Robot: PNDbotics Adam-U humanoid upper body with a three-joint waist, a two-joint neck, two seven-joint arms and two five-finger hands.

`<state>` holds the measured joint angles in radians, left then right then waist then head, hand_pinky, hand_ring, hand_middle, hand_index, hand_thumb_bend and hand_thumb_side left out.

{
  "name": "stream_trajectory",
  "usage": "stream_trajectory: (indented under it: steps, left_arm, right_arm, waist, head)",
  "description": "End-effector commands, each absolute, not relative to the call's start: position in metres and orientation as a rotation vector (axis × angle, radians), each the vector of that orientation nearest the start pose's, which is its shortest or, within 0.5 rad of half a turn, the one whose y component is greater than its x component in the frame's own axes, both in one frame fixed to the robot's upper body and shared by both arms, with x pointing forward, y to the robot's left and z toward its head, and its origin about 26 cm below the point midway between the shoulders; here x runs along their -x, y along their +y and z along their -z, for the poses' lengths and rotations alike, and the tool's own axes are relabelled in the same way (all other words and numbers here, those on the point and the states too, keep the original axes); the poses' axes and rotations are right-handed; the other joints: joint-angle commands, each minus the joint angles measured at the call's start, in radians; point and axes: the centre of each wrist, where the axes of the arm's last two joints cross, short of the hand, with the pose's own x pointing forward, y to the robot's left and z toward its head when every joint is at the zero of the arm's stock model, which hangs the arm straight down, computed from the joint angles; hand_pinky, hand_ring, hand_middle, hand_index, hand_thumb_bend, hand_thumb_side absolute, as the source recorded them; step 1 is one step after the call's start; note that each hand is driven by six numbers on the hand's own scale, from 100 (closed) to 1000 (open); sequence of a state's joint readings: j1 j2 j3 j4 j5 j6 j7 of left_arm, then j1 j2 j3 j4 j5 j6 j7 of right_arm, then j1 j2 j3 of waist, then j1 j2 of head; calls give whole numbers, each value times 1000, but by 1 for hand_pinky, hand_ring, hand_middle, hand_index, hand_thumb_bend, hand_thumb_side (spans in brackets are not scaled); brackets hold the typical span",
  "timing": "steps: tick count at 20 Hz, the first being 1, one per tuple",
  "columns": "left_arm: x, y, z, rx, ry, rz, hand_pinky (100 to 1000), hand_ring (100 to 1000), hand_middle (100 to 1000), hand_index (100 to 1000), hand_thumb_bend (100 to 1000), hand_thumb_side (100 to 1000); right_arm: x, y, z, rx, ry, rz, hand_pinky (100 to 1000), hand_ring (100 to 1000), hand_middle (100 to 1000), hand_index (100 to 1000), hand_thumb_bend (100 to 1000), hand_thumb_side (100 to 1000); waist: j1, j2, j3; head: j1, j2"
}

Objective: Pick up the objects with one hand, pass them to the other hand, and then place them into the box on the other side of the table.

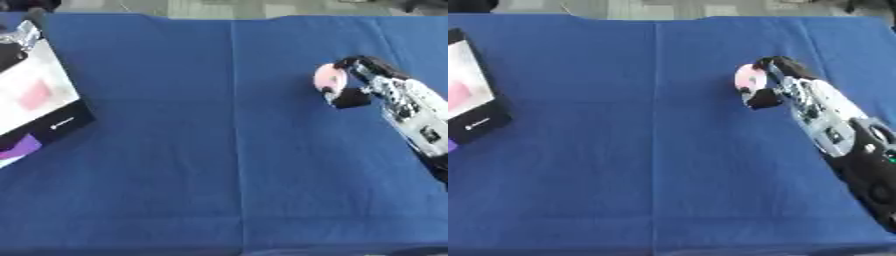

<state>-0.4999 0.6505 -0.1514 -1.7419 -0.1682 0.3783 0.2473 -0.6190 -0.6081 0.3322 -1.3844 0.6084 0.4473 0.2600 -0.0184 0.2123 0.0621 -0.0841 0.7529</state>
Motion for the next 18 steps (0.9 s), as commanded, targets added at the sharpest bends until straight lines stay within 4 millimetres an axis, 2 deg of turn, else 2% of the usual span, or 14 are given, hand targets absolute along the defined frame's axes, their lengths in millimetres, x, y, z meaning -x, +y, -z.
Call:
stream_trajectory:
  steps: [1, 2, 3, 10, 12, 15, 18]
  left_arm:
    - [-347, 289, -235, -853, -1882, 457, 706, 628, 670, 769, 454, 523]
    - [-347, 289, -234, -851, -1880, 456, 706, 628, 670, 769, 448, 532]
    - [-347, 289, -234, -849, -1880, 456, 707, 629, 670, 769, 448, 532]
    - [-347, 289, -231, -843, -1873, 454, 707, 629, 671, 769, 446, 537]
    - [-347, 288, -231, -840, -1871, 452, 707, 628, 671, 769, 445, 539]
    - [-347, 288, -229, -836, -1868, 448, 706, 628, 671, 768, 442, 542]
    - [-348, 288, -227, -832, -1864, 444, 706, 628, 671, 768, 441, 544]
  right_arm:
    - [-407, -288, -171, 968, -1217, -1047, 927, 901, 869, 887, 241, 296]
    - [-408, -289, -171, 972, -1213, -1046, 927, 901, 869, 888, 262, 292]
    - [-409, -289, -171, 976, -1210, -1043, 926, 900, 869, 888, 242, 301]
    - [-414, -289, -168, 1032, -1200, -1044, 926, 888, 849, 893, 301, 234]
    - [-415, -287, -165, 1048, -1197, -1047, 920, 872, 814, 883, 306, 199]
    - [-416, -282, -162, 1068, -1222, -1034, 897, 835, 733, 841, 264, 214]
    - [-417, -277, -159, 1087, -1256, -1002, 881, 806, 646, 786, 267, 142]
  waist:
    - [1, -12, 0]
    - [1, -11, 0]
    - [2, -10, 0]
    - [5, -4, 2]
    - [6, -2, 3]
    - [7, 0, 4]
    - [9, 2, 5]
  head:
    - [-3, -13]
    - [-3, -13]
    - [-3, -13]
    - [-5, -18]
    - [-5, -19]
    - [-7, -20]
    - [-10, -22]
